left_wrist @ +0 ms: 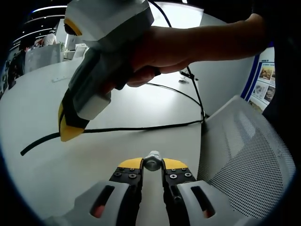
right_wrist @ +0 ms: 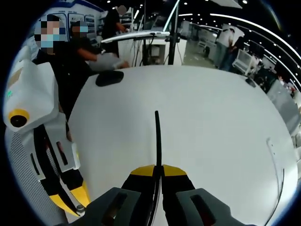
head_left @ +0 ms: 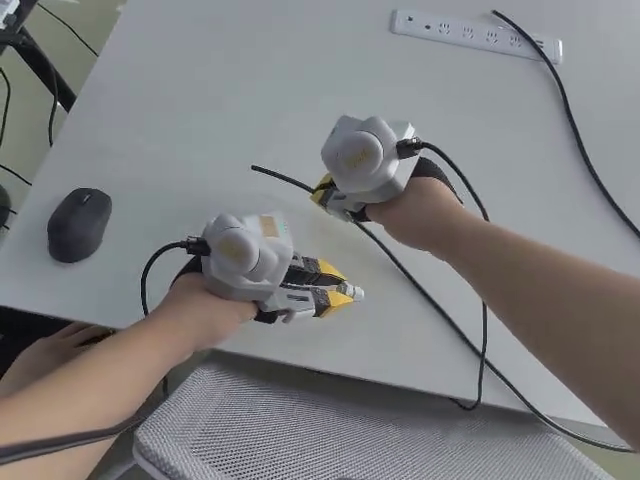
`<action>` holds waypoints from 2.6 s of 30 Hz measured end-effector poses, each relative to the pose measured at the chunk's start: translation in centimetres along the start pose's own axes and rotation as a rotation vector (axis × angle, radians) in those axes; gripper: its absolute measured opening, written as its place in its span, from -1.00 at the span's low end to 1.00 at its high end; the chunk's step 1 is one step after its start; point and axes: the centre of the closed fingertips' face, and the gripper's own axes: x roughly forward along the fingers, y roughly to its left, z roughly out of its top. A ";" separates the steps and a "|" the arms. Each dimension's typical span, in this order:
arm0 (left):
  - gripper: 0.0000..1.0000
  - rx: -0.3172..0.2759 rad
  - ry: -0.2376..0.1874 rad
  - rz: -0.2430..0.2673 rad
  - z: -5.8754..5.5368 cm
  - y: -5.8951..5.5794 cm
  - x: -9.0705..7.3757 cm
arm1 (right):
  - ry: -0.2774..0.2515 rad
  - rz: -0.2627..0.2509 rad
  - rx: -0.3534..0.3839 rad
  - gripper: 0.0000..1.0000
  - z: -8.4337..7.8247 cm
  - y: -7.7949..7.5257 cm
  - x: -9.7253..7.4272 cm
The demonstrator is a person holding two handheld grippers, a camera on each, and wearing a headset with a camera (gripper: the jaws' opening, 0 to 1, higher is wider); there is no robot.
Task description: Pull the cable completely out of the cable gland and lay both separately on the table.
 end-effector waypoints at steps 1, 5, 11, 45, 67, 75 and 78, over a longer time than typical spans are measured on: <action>-0.69 0.000 0.002 0.001 -0.1 0.0 0.0 | 0.003 0.000 0.000 -1.00 0.0 0.0 0.1; -0.69 -0.007 0.014 0.015 -1.0 0.4 -0.4 | 0.033 0.007 -0.033 -1.00 -0.3 0.8 1.0; -0.69 0.010 0.035 0.008 -1.7 0.4 -0.4 | 0.054 0.014 -0.055 -1.00 -0.7 1.1 1.7; -0.68 0.086 0.089 0.025 -2.5 0.0 -0.4 | 0.082 -0.043 -0.047 -0.96 -1.0 0.7 2.0; -0.53 0.084 0.086 0.068 -2.5 0.2 -1.1 | -0.002 -0.083 0.004 -0.60 0.9 -0.3 -1.3; -0.39 0.072 0.083 0.096 -2.0 0.0 -1.4 | -0.061 -0.101 0.038 -0.48 1.5 -0.5 -4.6; -0.32 0.038 0.056 0.122 -1.4 0.3 -1.9 | -0.080 -0.107 0.058 -0.41 1.4 -0.6 -5.7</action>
